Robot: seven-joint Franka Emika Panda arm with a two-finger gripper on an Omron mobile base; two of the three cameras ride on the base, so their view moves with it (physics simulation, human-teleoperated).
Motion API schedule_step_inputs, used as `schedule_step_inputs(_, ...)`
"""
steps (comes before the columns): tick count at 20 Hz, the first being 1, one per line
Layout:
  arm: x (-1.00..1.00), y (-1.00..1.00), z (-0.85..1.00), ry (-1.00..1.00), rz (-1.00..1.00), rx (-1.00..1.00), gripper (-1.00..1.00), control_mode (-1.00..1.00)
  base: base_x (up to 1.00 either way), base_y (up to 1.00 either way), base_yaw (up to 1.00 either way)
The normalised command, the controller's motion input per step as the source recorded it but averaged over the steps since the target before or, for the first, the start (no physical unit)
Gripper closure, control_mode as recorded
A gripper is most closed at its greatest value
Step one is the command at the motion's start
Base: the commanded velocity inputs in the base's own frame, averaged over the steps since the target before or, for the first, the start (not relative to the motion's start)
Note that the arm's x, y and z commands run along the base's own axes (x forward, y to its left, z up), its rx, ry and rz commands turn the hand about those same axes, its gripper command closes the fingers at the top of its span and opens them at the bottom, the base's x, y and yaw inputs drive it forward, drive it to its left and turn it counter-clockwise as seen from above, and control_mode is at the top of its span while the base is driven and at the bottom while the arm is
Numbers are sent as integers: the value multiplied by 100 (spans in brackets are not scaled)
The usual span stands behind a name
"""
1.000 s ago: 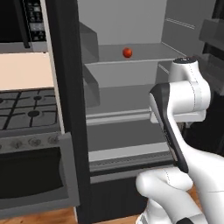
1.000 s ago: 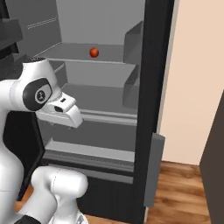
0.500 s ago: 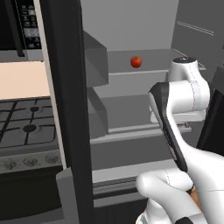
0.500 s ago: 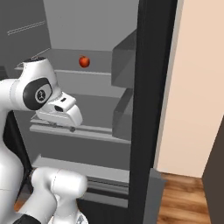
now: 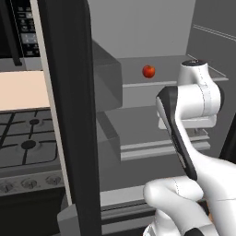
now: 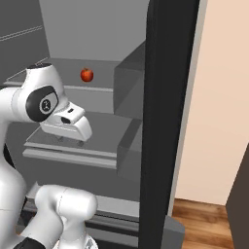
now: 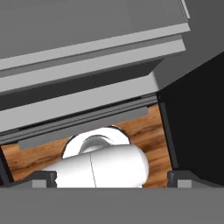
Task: Pick up both apples from the fridge and place them inside the tupperware on the counter.
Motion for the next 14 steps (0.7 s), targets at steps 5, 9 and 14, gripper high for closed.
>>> schedule_step_inputs(5,0,0,0,0,0,0,-100,100,44,-13,0)
schedule_step_inputs(9,0,0,0,0,0,0,-100,100,46,-11,0)
schedule_step_inputs(14,36,-8,18,-6,15,5,-100,-100,9,-2,1)
